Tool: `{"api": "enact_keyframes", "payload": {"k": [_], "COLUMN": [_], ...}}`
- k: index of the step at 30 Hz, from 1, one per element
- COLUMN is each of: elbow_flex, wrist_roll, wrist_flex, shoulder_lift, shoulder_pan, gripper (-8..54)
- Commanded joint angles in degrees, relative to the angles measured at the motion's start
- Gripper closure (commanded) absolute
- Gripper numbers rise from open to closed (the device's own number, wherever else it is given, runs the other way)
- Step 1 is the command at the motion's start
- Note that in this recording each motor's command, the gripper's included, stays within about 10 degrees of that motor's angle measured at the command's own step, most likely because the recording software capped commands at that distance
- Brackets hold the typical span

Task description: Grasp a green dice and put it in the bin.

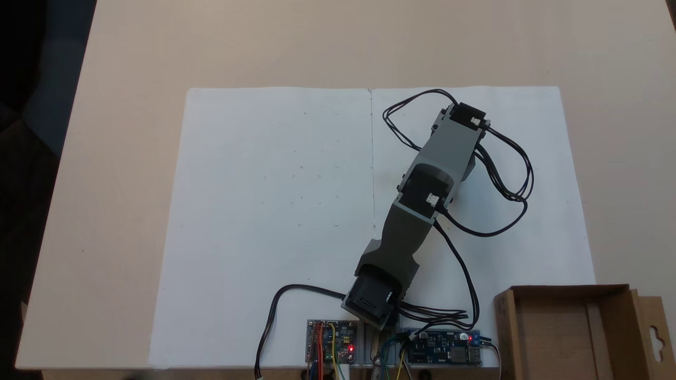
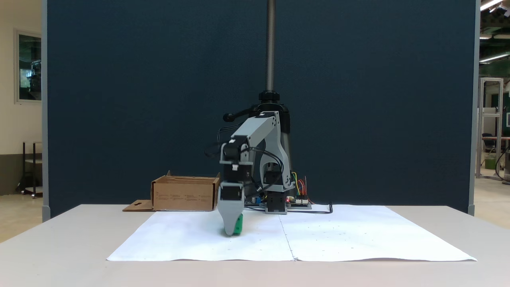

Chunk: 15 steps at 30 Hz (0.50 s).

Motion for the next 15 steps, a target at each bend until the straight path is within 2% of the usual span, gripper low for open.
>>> {"api": "enact_keyframes", "payload": {"k": [1,15], "elbow_flex": [-2.11,-2.20], "wrist_roll": [4.57,28.04], "wrist_flex": [-2.72,0.09], "shoulder_lift": [5.36,22.59], "shoulder_pan": [0.70,8.79], "gripper": [33.5,33.5]}}
